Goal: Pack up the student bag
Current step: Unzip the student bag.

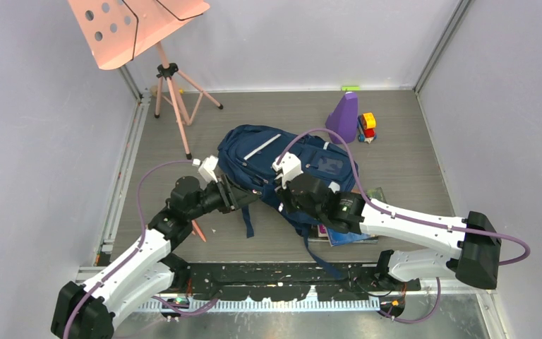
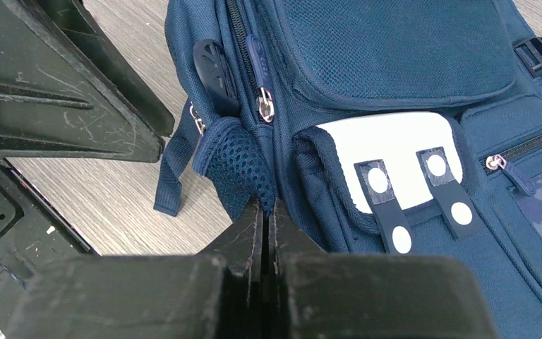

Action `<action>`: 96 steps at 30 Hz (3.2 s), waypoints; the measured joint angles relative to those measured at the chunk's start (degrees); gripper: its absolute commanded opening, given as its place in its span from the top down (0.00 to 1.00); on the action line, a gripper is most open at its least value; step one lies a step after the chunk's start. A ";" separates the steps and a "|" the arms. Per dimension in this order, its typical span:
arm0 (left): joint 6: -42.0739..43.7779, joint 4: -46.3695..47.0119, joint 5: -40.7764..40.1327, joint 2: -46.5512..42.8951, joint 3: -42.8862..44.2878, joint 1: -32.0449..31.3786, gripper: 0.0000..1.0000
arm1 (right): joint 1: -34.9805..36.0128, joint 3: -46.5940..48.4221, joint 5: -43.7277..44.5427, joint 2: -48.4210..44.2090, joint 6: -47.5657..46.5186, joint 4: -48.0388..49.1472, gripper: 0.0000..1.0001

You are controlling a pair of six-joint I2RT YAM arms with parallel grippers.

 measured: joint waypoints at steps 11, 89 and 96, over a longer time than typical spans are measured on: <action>0.17 0.24 -2.05 2.78 0.02 -0.94 0.66 | 0.00 -0.87 -0.15 -0.11 0.63 1.03 0.99; 21.86 -10.80 -17.92 2.73 3.78 -3.87 0.51 | 0.28 -4.02 2.93 -1.33 2.10 2.75 0.99; 25.20 -5.66 -17.94 4.79 2.78 -3.87 0.57 | 0.26 -4.04 2.91 -1.33 2.10 2.75 0.99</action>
